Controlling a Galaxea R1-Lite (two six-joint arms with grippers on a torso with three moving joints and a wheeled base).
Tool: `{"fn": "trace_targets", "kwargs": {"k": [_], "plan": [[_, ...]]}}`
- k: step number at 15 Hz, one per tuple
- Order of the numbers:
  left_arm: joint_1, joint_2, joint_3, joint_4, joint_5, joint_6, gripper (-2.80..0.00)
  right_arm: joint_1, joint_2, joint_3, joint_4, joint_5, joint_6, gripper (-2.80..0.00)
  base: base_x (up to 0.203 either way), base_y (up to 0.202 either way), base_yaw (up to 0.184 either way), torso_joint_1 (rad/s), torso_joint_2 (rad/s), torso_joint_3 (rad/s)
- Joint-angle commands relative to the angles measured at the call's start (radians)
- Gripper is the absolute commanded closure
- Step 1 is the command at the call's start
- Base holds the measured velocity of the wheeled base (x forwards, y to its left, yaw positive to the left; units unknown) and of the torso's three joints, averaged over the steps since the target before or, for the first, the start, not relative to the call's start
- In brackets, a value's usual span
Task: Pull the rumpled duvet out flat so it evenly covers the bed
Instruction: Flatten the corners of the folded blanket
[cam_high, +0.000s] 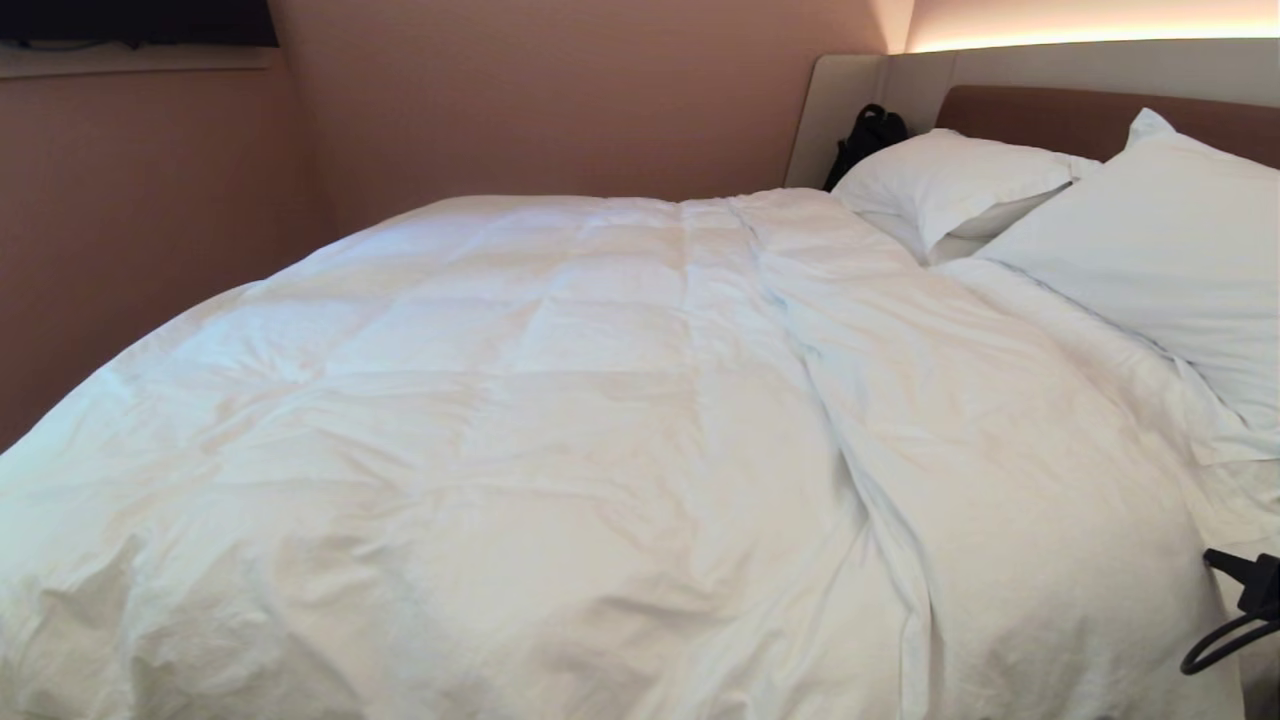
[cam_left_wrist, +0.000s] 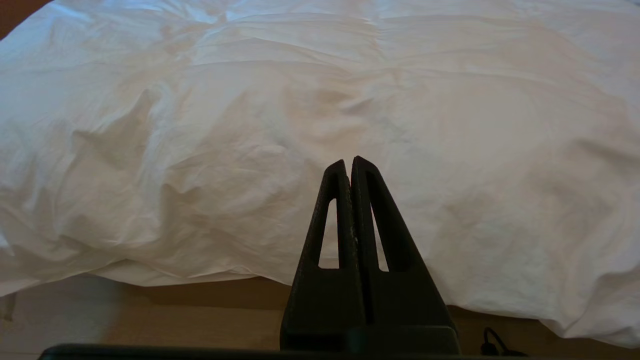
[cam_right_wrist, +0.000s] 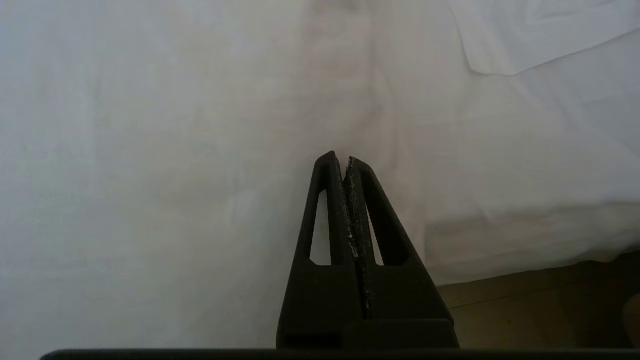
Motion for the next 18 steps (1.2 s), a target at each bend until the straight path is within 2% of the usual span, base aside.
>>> {"fn": "trace_targets", "kwargs": {"k": [1,5,6,18], "plan": [[0.0,0.0,0.0,0.0,0.0,-0.001,0.0,0.0,0.004,0.003,-0.006,0.007,-0.006,0.0,0.0,0.0,0.0,0.0,0.0,0.0],[0.0,0.0,0.0,0.0,0.0,-0.001,0.0,0.0,0.002,0.02,-0.006,0.033,-0.022,0.0,0.0,0.0,0.0,0.0,0.0,0.0],[0.0,0.0,0.0,0.0,0.0,-0.001,0.0,0.0,0.002,0.019,-0.006,0.033,-0.021,-2.8,0.0,0.0,0.0,0.0,0.0,0.0],[0.0,0.0,0.0,0.0,0.0,-0.002,0.0,0.005,0.021,0.048,-0.005,0.085,-0.037,-2.8,0.0,0.0,0.0,0.0,0.0,0.0]]}}
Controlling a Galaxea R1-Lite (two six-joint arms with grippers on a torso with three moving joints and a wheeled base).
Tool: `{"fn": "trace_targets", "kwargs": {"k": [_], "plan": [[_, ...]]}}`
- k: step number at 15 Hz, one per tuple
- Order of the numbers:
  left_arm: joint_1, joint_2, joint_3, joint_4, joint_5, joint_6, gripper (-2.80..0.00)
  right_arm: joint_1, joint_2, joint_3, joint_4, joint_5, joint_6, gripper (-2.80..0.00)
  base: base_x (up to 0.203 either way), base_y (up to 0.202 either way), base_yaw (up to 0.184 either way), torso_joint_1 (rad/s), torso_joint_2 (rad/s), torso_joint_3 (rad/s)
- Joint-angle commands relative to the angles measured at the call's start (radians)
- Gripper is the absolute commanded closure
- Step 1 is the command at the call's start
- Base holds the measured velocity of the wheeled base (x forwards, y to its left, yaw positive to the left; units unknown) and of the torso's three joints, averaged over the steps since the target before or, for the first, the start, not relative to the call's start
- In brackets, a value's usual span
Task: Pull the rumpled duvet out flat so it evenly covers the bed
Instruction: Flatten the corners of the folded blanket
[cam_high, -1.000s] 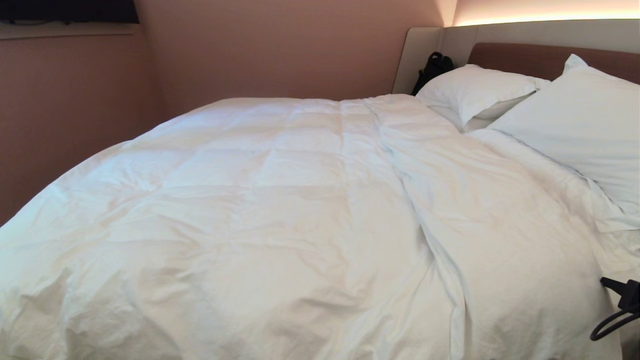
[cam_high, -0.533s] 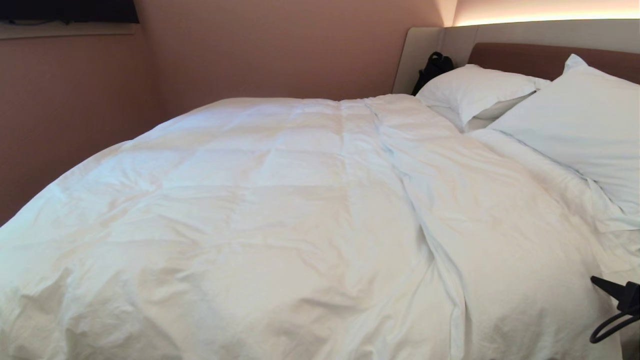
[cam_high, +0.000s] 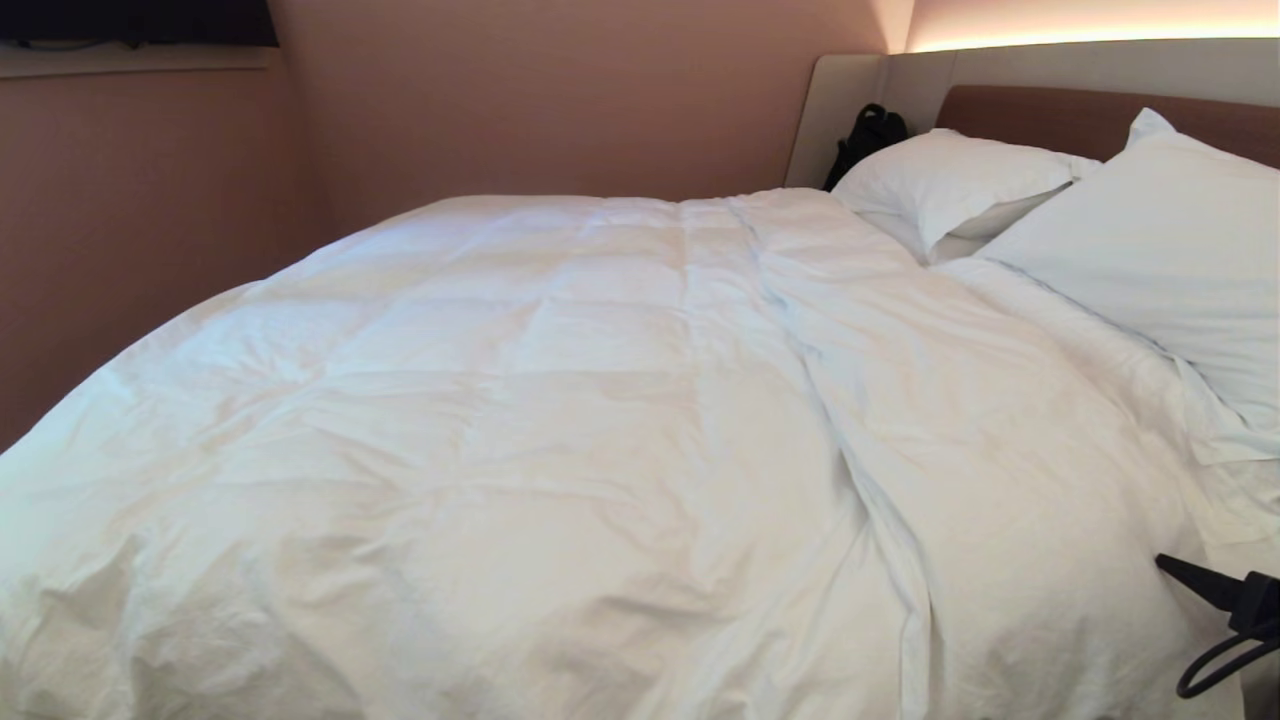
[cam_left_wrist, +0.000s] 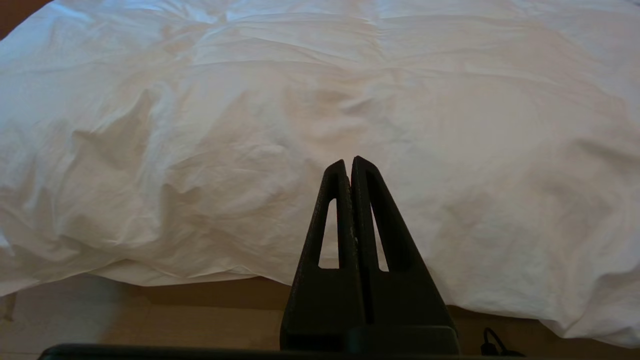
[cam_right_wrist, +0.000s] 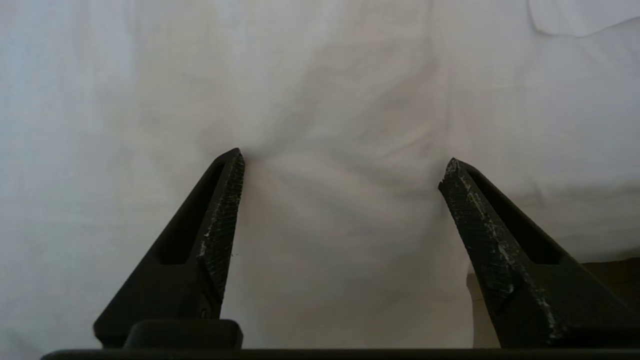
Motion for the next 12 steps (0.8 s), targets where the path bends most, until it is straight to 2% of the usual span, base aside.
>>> {"fn": "trace_targets", "kwargs": {"k": [1,12], "plan": [[0.0,0.0,0.0,-0.001,0.0,-0.001,0.0,0.004,0.019,0.008,-0.005,0.006,-0.034,-2.8,0.0,0.0,0.0,0.0,0.0,0.0],[0.0,0.0,0.0,0.0,0.0,-0.001,0.0,0.045,0.065,0.015,-0.006,-0.001,-0.068,-2.8,0.0,0.0,0.0,0.0,0.0,0.0]]}}
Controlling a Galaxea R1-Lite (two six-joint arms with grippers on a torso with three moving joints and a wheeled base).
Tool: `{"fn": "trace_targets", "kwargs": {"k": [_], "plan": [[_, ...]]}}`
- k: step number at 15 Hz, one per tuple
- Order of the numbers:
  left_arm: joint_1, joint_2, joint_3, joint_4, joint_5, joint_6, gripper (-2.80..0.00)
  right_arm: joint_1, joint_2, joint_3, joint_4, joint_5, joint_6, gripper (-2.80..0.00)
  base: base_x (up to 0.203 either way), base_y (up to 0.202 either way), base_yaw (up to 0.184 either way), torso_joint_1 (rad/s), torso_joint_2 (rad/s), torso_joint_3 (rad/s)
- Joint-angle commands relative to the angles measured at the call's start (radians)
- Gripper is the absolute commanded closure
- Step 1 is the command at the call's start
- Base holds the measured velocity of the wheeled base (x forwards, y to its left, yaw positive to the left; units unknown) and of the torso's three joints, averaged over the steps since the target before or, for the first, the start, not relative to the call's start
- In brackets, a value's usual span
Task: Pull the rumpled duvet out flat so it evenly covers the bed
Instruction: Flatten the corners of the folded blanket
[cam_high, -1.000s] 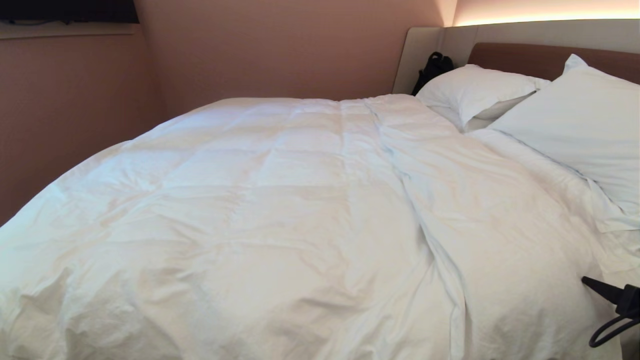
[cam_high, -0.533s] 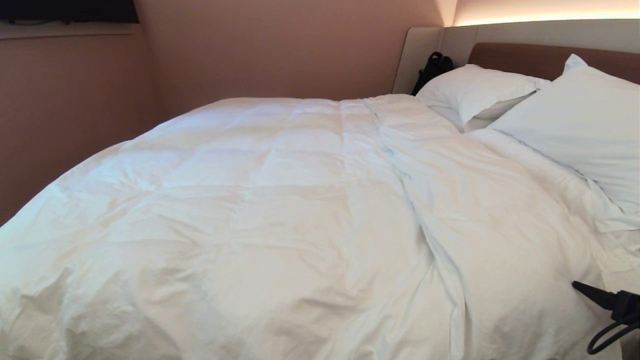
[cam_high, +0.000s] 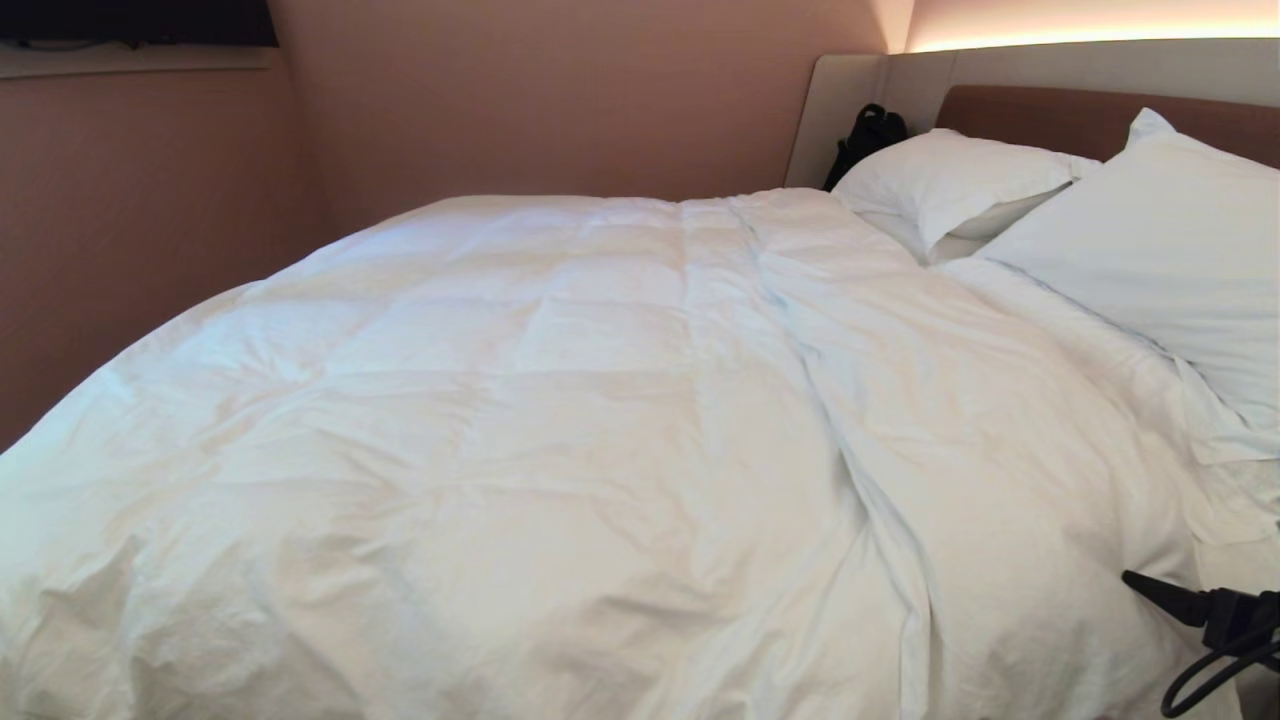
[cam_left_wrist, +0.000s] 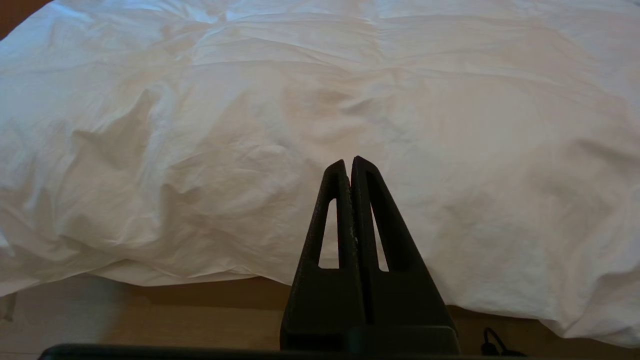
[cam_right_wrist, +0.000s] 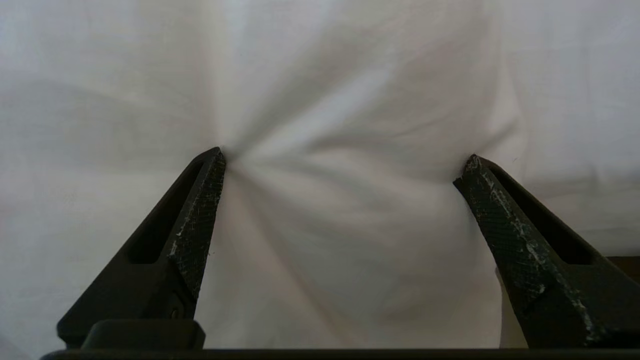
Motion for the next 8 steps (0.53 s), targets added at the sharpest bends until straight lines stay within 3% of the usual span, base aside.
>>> {"fn": "trace_targets", "kwargs": {"k": [1,8], "plan": [[0.0,0.0,0.0,0.0,0.0,0.0,0.0,0.002,0.004,0.002,-0.005,0.005,-0.011,-2.8,0.0,0.0,0.0,0.0,0.0,0.0],[0.0,0.0,0.0,0.0,0.0,0.0,0.0,0.004,0.006,0.007,-0.005,0.004,-0.016,-2.8,0.0,0.0,0.0,0.0,0.0,0.0]]}}
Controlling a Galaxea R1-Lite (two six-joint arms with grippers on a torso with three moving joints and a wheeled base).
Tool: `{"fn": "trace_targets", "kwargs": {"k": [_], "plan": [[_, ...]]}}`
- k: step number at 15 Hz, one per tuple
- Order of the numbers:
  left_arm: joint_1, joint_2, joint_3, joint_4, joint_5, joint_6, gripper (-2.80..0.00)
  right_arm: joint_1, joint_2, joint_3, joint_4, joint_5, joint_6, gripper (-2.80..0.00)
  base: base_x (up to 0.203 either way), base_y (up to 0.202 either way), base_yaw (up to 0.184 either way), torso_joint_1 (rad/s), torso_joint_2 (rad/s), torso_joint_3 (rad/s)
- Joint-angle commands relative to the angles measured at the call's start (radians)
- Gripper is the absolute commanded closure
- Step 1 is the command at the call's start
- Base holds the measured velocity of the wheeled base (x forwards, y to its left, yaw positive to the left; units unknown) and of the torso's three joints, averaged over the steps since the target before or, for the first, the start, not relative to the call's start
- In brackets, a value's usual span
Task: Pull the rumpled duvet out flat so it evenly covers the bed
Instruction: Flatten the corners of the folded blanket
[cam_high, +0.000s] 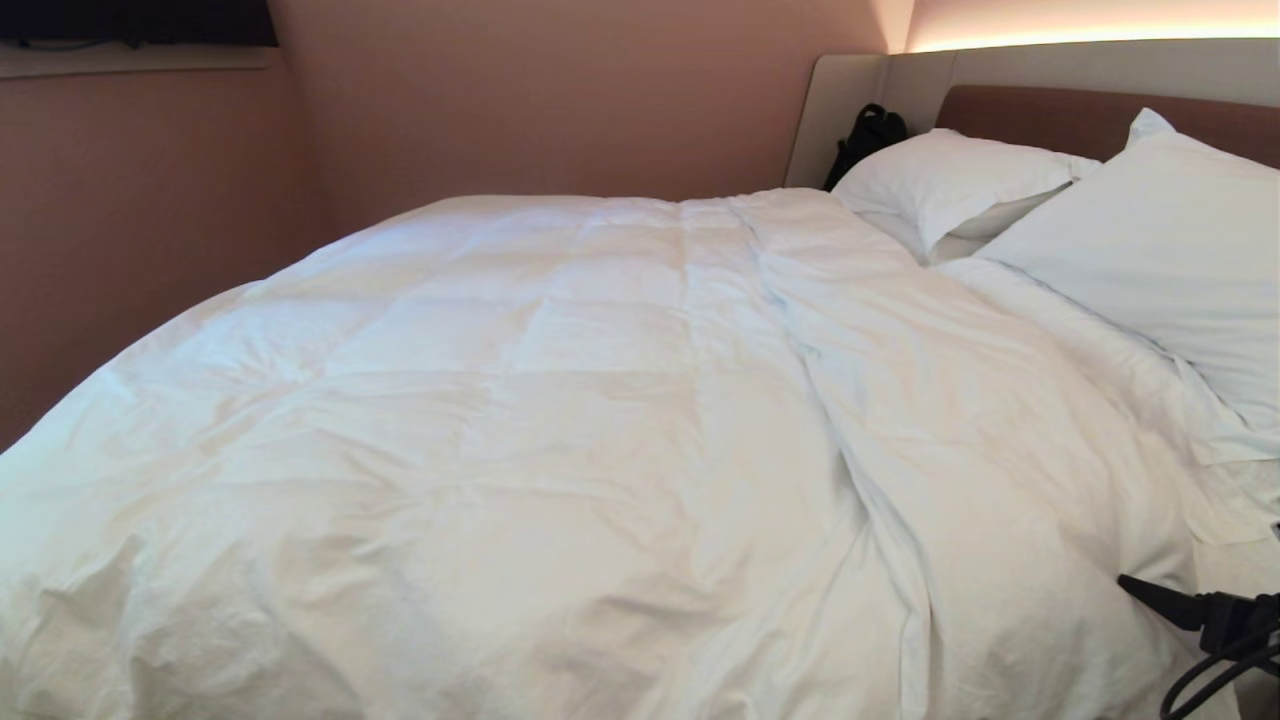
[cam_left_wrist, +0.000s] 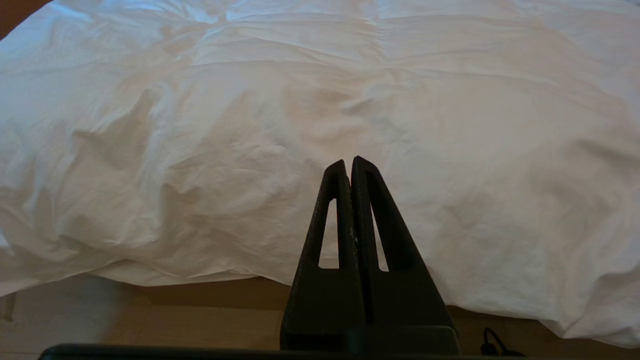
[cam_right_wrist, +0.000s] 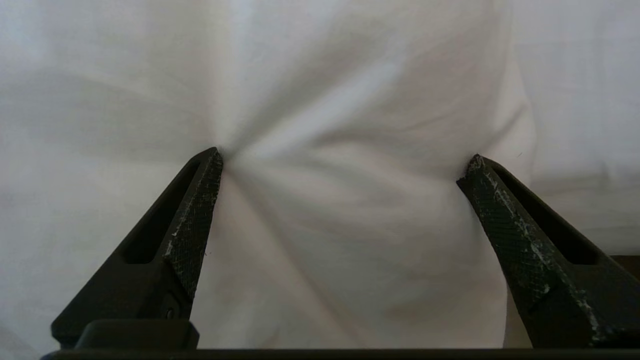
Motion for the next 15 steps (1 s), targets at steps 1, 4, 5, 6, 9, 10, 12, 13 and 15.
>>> {"fn": "trace_targets", "kwargs": {"k": [1,4,5,6,9,10,12,13,15], "plan": [[0.0,0.0,0.0,0.0,0.0,0.0,0.0,0.0,0.006,0.0,-0.006,0.003,-0.002,-2.8,0.0,0.0,0.0,0.0,0.0,0.0],[0.0,0.0,0.0,0.0,0.0,0.0,0.0,0.002,0.02,0.002,-0.006,0.003,-0.034,-2.8,0.0,0.0,0.0,0.0,0.0,0.0],[0.0,0.0,0.0,0.0,0.0,0.0,0.0,0.002,0.02,0.005,-0.006,0.004,-0.036,-2.8,0.0,0.0,0.0,0.0,0.0,0.0],[0.0,0.0,0.0,0.0,0.0,-0.001,0.0,0.002,0.02,0.006,-0.006,0.004,-0.036,-2.8,0.0,0.0,0.0,0.0,0.0,0.0],[0.0,0.0,0.0,-0.001,0.0,-0.001,0.0,0.007,0.022,0.01,-0.007,0.003,-0.036,-2.8,0.0,0.0,0.0,0.0,0.0,0.0],[0.0,0.0,0.0,0.0,0.0,0.0,0.0,0.009,0.023,0.012,-0.007,0.003,-0.036,-2.8,0.0,0.0,0.0,0.0,0.0,0.0],[0.0,0.0,0.0,0.0,0.0,0.0,0.0,0.012,0.023,0.012,-0.007,0.001,-0.038,-2.8,0.0,0.0,0.0,0.0,0.0,0.0],[0.0,0.0,0.0,0.0,0.0,0.0,0.0,0.012,0.023,0.012,-0.007,0.001,-0.038,-2.8,0.0,0.0,0.0,0.0,0.0,0.0],[0.0,0.0,0.0,0.0,0.0,-0.001,0.0,0.012,0.023,0.012,-0.007,0.0,-0.038,-2.8,0.0,0.0,0.0,0.0,0.0,0.0]]}}
